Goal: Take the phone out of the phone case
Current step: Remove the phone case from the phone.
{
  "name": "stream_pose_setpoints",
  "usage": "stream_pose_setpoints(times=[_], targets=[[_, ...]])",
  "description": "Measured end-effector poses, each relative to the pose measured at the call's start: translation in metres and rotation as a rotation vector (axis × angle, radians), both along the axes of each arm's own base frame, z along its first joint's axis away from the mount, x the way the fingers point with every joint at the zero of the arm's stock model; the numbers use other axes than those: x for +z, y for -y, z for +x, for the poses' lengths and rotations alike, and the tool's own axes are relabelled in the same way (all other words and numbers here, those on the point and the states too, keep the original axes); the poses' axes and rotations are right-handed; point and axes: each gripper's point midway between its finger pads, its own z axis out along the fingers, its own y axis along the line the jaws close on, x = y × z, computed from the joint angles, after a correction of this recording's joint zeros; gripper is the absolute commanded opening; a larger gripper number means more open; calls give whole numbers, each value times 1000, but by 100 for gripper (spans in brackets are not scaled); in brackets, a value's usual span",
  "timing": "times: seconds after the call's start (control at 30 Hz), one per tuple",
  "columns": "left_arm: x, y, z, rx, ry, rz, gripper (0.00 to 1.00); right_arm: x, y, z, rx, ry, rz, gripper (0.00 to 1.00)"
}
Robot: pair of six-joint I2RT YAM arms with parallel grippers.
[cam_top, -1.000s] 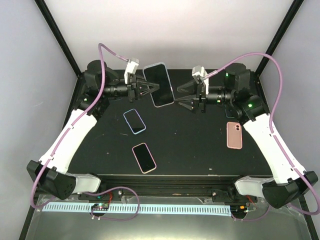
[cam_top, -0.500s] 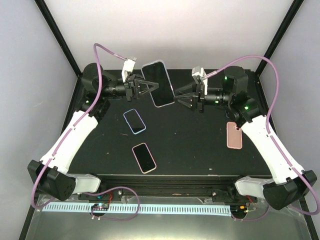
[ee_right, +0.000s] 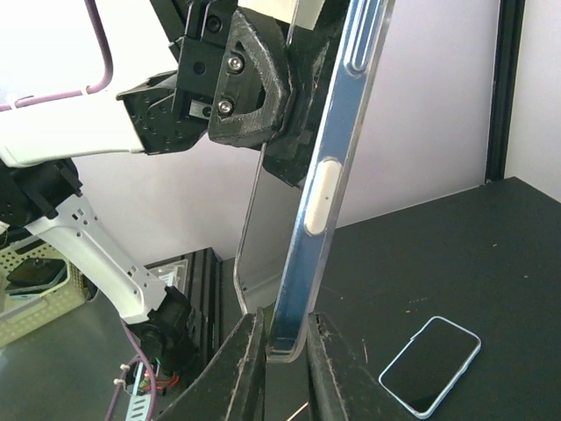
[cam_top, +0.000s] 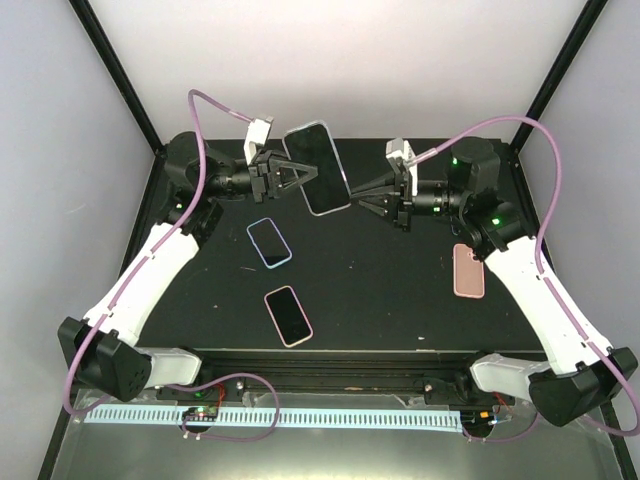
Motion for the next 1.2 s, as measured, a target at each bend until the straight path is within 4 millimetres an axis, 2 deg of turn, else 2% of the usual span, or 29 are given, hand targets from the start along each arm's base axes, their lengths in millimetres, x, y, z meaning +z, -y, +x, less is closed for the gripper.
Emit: stream_pose_setpoints(times=[0.27, 0.4, 0.6, 0.8, 1.1, 1.2], targets=[[4, -1, -4, -33, -40, -35, 1, 3, 3, -6, -4, 39, 7, 9], [14, -2, -15, -79, -19, -54, 1, -8, 3, 0, -23, 20, -10, 8], [19, -3, -20, -99, -7, -66, 1, -13, 2, 2, -24, 3, -18, 21], [9, -1, -16, -87, -2, -40, 2, -12, 1, -12, 51, -25, 2, 29], [-1, 1, -13, -77, -4, -17, 1, -7, -1, -30, 135, -46, 26, 30], [-2, 2, -13, -76, -5, -14, 2, -6, -2, -32, 146, -50, 30, 27]])
